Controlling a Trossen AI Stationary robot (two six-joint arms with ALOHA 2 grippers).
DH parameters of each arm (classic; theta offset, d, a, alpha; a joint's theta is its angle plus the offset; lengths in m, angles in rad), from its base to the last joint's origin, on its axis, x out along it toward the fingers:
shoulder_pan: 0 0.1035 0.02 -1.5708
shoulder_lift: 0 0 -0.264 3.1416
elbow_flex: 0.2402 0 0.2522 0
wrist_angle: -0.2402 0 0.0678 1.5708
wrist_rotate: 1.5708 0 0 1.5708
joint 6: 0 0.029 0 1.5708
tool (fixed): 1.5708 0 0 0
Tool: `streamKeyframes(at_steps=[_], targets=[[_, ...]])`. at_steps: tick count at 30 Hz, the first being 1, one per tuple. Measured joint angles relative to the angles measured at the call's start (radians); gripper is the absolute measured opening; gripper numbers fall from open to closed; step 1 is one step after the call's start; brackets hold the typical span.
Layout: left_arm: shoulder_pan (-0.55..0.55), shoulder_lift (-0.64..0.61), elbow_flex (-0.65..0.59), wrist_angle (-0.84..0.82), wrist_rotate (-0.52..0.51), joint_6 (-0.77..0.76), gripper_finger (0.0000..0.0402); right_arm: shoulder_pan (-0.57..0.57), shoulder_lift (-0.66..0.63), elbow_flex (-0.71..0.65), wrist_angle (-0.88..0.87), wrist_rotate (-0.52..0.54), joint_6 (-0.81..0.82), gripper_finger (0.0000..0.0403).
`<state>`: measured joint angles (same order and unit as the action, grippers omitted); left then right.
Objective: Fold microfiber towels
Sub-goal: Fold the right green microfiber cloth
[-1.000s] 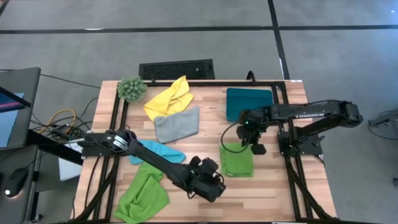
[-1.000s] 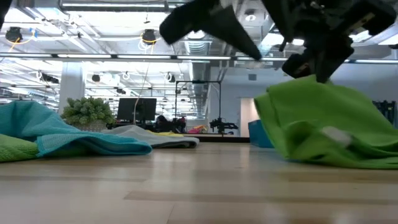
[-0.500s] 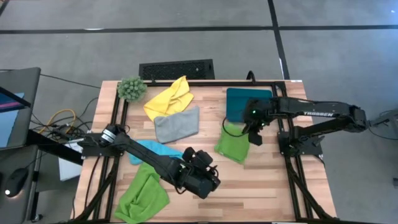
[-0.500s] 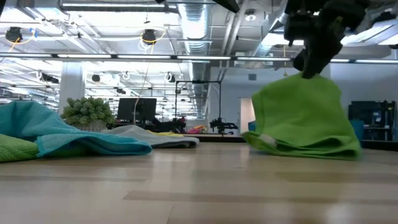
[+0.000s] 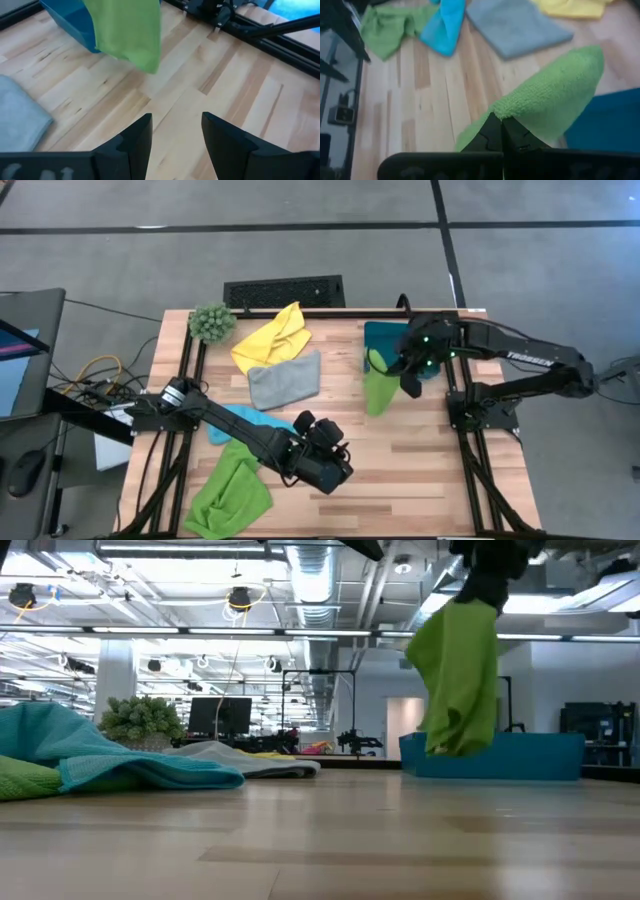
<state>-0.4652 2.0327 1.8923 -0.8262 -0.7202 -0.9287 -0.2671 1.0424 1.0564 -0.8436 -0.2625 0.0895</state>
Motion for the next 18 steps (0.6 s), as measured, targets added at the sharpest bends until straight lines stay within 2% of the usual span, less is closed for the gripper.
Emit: streamKeyframes(at_steps=[6, 9, 18], targets=[[0.000, 0.001, 0.008, -0.004, -0.001, 0.002, 0.0164, -0.073, 0.000, 0.090, -0.011, 0.005, -0.021, 0.0001], [0.000, 0.001, 0.008, -0.003, -0.001, 0.000, 0.0164, -0.125, 0.000, 0.128, -0.025, 0.042, -0.048, 0.0001], [0.004, 0.001, 0.008, 0.000, 0.001, -0.008, 0.0164, -0.319, 0.011, 0.189, -0.038, 0.056, -0.163, 0.0001]])
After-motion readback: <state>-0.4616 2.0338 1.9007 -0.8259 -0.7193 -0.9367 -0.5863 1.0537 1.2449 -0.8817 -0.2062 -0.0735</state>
